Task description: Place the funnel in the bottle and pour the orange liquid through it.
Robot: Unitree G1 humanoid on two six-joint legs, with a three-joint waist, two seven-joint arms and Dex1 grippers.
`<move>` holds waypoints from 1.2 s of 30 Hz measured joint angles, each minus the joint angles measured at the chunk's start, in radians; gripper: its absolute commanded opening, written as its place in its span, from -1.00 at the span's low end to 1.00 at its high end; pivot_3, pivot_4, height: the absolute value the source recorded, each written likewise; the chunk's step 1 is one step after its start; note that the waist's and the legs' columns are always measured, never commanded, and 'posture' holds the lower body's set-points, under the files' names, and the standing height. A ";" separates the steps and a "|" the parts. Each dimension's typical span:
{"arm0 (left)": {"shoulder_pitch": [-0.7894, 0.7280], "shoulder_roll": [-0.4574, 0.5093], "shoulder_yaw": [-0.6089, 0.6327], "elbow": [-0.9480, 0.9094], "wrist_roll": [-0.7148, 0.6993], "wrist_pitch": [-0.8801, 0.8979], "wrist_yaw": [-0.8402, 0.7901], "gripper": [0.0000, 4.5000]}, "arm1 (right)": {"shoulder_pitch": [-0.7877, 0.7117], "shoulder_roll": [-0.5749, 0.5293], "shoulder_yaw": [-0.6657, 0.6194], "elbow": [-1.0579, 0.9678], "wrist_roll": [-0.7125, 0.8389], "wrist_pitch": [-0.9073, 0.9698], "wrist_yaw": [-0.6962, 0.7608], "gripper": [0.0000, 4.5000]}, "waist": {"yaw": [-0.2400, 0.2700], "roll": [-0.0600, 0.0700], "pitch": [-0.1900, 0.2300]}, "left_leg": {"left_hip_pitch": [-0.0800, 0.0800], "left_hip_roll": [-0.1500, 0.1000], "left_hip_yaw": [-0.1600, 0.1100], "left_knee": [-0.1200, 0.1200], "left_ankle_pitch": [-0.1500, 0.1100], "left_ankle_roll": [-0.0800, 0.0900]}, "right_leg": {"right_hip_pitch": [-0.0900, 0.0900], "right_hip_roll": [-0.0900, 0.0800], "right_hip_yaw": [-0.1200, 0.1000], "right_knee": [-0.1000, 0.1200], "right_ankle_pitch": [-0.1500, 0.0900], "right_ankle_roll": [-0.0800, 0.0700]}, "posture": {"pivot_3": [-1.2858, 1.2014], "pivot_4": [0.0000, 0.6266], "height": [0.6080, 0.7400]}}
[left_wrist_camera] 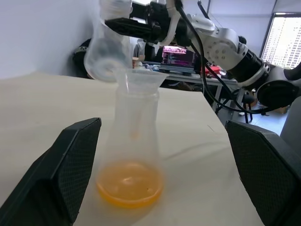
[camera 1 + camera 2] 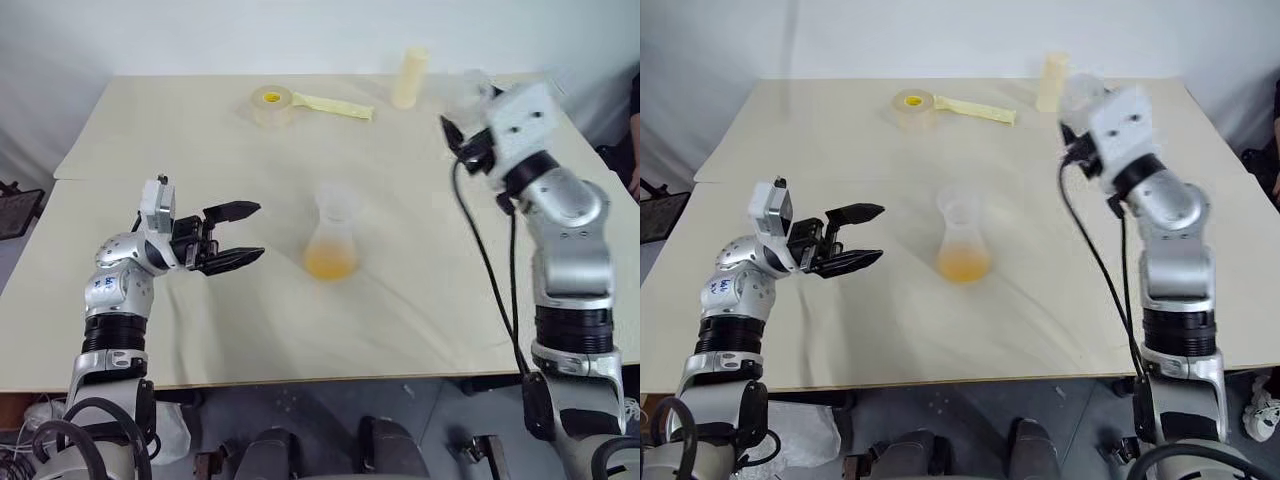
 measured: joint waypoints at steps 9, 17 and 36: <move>-0.007 -0.002 -0.013 0.017 0.027 0.000 0.017 1.00 | 0.105 0.052 -0.262 0.079 0.225 0.078 -0.101 0.08 | 0.000 0.000 0.000 | 0.000 0.000 0.002 -0.001 0.000 0.000 | 0.000 0.000 0.001 -0.001 0.000 0.000 | 0.03 -0.52 1.00; -0.009 -0.002 -0.014 0.019 0.074 0.007 0.130 1.00 | 0.150 0.052 -0.279 0.167 0.254 -0.003 -0.124 0.52 | -0.004 0.000 0.000 | 0.001 0.000 0.003 -0.001 0.000 0.000 | -0.001 0.000 0.001 -0.001 0.000 0.000 | 0.03 -0.52 1.00; 0.042 0.066 -0.058 -0.120 0.132 0.194 0.265 1.00 | 0.069 -0.024 -0.239 0.166 0.309 -0.065 -0.109 0.99 | -0.002 0.000 0.000 | 0.001 0.000 0.003 -0.001 0.000 0.000 | -0.001 0.000 0.001 0.000 0.000 0.000 | 0.03 -0.52 1.00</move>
